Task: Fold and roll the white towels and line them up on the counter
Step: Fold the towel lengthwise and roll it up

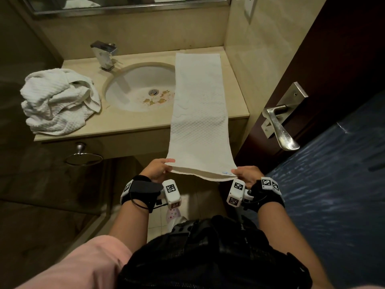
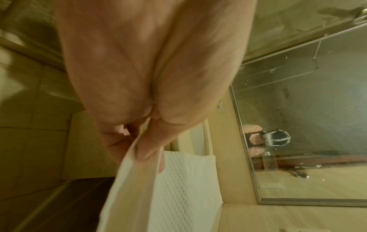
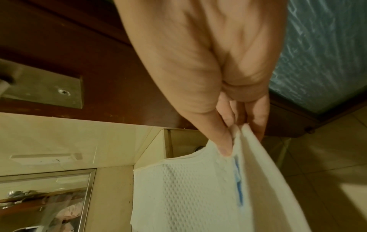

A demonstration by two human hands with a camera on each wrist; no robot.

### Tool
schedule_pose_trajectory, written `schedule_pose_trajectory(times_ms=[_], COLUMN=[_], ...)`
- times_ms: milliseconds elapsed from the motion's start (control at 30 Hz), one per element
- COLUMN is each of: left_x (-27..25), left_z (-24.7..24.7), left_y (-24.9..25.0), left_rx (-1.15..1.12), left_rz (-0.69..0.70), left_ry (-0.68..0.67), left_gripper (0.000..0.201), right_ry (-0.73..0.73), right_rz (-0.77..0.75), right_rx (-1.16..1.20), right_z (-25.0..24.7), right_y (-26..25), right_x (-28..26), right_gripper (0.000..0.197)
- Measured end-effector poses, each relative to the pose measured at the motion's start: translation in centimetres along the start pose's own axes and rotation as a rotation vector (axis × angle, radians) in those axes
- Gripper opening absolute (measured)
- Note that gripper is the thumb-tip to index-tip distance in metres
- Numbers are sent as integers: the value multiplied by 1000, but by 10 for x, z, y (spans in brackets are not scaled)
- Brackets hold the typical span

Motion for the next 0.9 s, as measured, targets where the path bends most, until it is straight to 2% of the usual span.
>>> schedule_pose_trajectory(times_ms=[67,233,600,733,867,900], left_x=[3,6,3,3,3,1], left_z=[-8,-24,-22,-23,-25,-25], left_y=[-6,-15,-15,-18,-25,-25], left_rx=[-13,101,202,246,288,293], left_rz=[9,-16,-62,-91,-139,-149], left_ry=[55,147,102,89,109,115], left_gripper=[36,36,36,35,37,37], right_ry=[-1,-22,-117,-100,-67,-26], right_rz=[25,101,127,147,125,91], right_rx=[18,-15,24,44,-52,-81], right_z=[1,3,5,5,8,5], right_y=[2,10,9,16,16,12], right_x=[0,4,1,0,-8,-8], right_gripper=[4,9,8,20,6,12])
Point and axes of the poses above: each hand's wrist, its own x-axis towards the middle knuckle, its own z-axis out of the palm, y = z × x, the point moved 10 cm from there along x, towards the middle knuckle, and after that the axes turned 12 degrees about -x, right-handed, at the moved point
